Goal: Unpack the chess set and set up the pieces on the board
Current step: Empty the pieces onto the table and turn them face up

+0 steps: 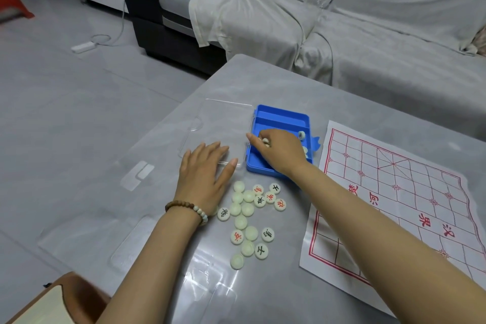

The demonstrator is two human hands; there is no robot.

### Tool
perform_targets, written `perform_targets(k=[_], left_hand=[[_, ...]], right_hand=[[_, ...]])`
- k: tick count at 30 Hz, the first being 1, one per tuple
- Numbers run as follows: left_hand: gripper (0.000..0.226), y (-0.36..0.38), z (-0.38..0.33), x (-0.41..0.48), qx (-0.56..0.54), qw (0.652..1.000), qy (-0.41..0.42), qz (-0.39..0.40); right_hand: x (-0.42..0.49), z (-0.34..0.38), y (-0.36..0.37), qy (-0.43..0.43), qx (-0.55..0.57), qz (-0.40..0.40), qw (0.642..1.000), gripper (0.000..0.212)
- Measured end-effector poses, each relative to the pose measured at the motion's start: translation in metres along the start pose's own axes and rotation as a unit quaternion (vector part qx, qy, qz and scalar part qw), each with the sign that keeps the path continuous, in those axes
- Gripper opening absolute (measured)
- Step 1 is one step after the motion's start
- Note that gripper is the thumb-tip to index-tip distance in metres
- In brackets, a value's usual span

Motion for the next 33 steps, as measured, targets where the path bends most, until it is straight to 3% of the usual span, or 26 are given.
perform_targets(k=[9,15,19,23,27,33], left_hand=[[0.047,-0.002,0.0,-0.001,-0.009,1.0,0.004,0.008],[0.039,-0.018,-0.003,-0.005,-0.071,0.996,0.001,-0.049],[0.035,-0.037,-0.004,-0.016,-0.087,0.991,-0.003,-0.106],[0.039,-0.054,0.014,-0.036,-0.095,0.99,-0.041,-0.091],[0.04,-0.068,0.034,-0.067,-0.046,0.987,-0.137,-0.069],[0.047,-0.071,0.045,-0.097,-0.011,0.992,-0.122,-0.011]], right_hand=[[0.0,0.003,-0.004,0.008,0.028,-0.009,1.0,0.052],[0.001,-0.005,-0.016,0.085,0.229,-0.058,0.968,0.053],[-0.022,0.031,-0.041,0.038,0.29,-0.057,0.955,0.05],[-0.093,0.082,-0.028,-0.071,0.19,0.059,0.977,0.044],[-0.138,0.102,0.001,-0.124,0.104,0.105,0.981,0.044],[-0.158,0.103,0.024,-0.196,-0.004,0.065,0.978,0.037]])
Point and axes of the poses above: each hand's wrist, its own x-axis towards the middle knuckle, its own y-axis out of the palm, z = x × y, the point moved 2 cm from there along x, towards the middle knuckle, and after that the axes turned 13 degrees about y, right-handed, at the moved point
